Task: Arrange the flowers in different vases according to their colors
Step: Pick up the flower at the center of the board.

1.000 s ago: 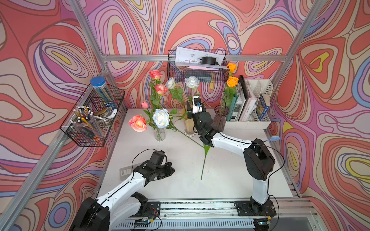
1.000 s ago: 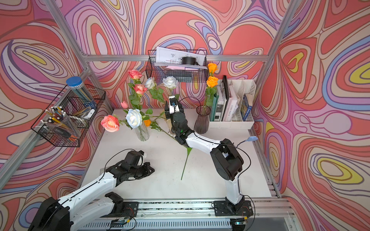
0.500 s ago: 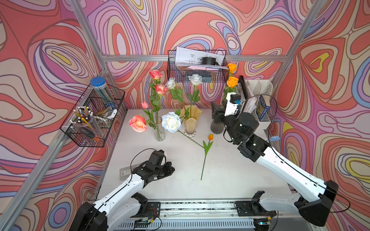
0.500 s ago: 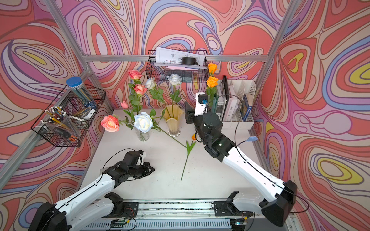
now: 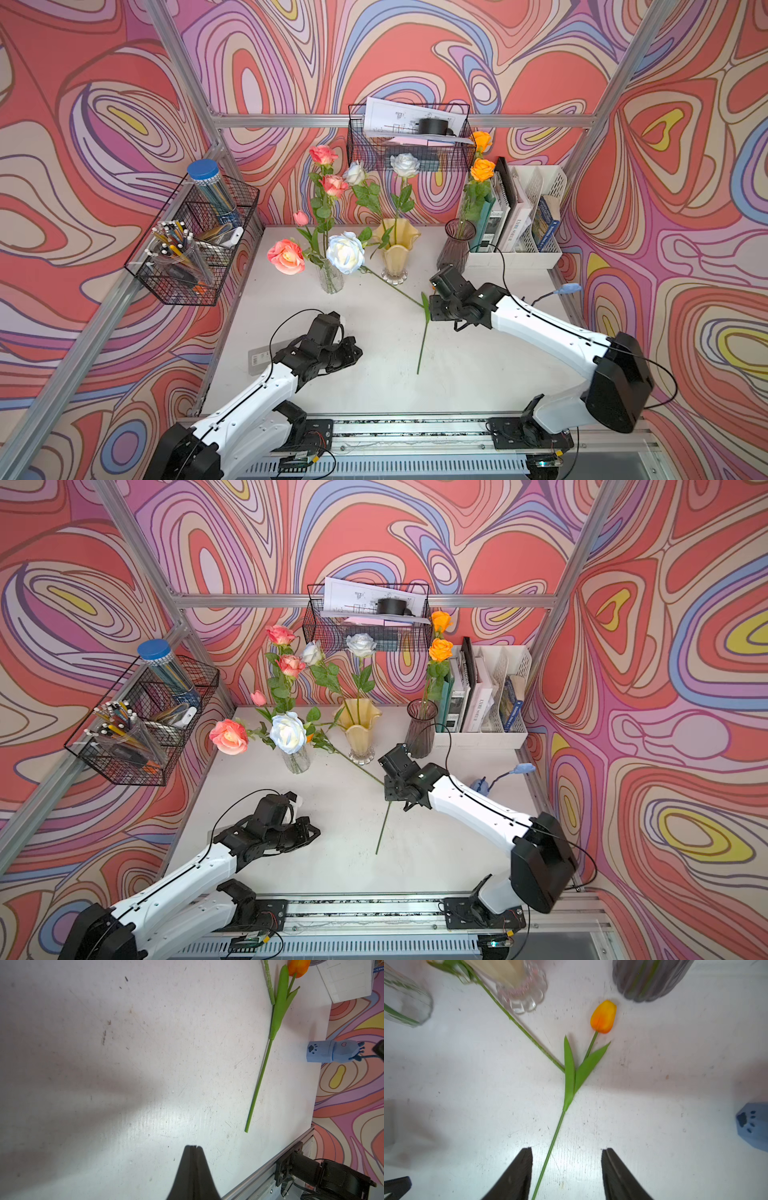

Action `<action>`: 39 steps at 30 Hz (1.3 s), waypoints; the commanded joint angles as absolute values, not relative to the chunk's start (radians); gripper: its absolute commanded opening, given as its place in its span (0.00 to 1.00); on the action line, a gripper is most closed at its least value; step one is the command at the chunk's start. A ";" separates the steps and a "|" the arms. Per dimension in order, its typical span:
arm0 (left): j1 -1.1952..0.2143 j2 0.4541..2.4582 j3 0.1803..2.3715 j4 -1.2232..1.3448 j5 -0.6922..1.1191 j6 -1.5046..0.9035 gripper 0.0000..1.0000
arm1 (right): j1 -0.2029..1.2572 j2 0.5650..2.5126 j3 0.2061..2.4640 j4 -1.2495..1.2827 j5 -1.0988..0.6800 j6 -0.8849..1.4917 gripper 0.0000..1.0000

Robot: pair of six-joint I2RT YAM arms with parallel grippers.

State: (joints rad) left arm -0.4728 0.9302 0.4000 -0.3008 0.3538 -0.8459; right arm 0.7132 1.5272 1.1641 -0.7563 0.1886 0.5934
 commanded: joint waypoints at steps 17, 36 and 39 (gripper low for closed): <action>-0.476 0.897 0.344 -0.278 0.366 -0.854 0.00 | 0.799 1.884 1.260 -0.840 0.089 0.769 0.49; -0.476 0.885 0.325 -0.276 0.365 -0.851 0.00 | 0.799 1.985 1.233 -0.827 0.117 0.762 0.00; -0.476 0.882 0.323 -0.277 0.368 -0.854 0.00 | 0.799 1.937 1.237 -0.861 0.140 0.742 0.00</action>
